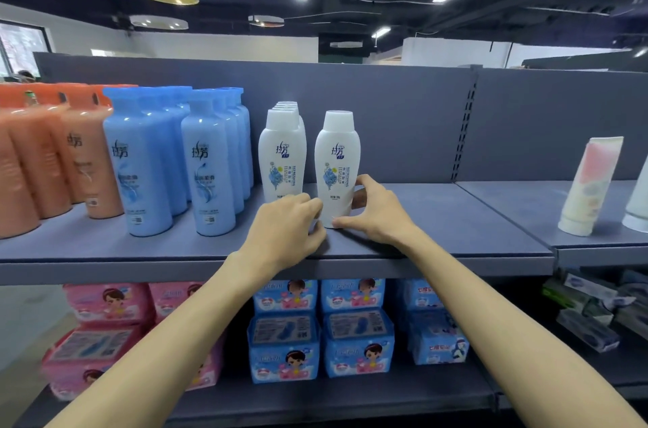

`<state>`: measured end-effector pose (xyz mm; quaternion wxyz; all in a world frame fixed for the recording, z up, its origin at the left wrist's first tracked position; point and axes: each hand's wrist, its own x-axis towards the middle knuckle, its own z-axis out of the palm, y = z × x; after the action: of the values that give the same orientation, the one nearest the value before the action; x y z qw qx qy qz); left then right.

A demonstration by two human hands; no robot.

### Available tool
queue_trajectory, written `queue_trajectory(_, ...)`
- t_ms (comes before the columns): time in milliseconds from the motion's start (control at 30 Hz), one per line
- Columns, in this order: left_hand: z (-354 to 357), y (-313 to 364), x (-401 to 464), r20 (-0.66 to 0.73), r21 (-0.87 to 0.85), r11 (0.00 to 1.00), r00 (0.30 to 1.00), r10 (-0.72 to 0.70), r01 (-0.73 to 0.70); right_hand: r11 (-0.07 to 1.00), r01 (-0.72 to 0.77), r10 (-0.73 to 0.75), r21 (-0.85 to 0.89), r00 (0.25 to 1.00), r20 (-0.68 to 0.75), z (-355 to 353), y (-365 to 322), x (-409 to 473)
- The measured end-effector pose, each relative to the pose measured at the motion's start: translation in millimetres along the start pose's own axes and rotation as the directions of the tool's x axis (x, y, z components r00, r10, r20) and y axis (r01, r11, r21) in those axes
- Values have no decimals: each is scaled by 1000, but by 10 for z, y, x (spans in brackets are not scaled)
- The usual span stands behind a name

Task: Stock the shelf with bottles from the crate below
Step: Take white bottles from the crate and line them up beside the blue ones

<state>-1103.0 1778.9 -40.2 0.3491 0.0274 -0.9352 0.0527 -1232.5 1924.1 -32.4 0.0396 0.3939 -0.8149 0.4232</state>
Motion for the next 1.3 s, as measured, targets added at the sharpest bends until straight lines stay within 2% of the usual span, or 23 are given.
queue_trajectory(133,99,63,147,1,-45,999,1000,0,0,998,-45,43,48,998,42,34,86,239)
queue_trajectory(300,158,127,349,-7,-42,998,999,44,-45,998,-52,50,25,996,75,35,215,581)
queue_trajectory(533,342,191,477,44,-90,995,999,-30,34,997,-76,80,-33,991,106,96,356,1061)
queue_trajectory(733,469,198,577,42,-78,997,999,-6,10,994,-95,100,-61,991,88,166,488,1366)
queue_trajectory(1067,621,230,789,139,69,990,982,-128,119,995,-91,91,-51,996,-1,283,683,1548)
queue_trajectory(1200,646,233,785,117,78,986,981,-157,148,990,-121,119,-69,992,-38,331,693,1581)
queue_trajectory(1300,694,232,748,36,12,989,988,-147,147,986,-147,143,-83,988,-50,365,644,1597)
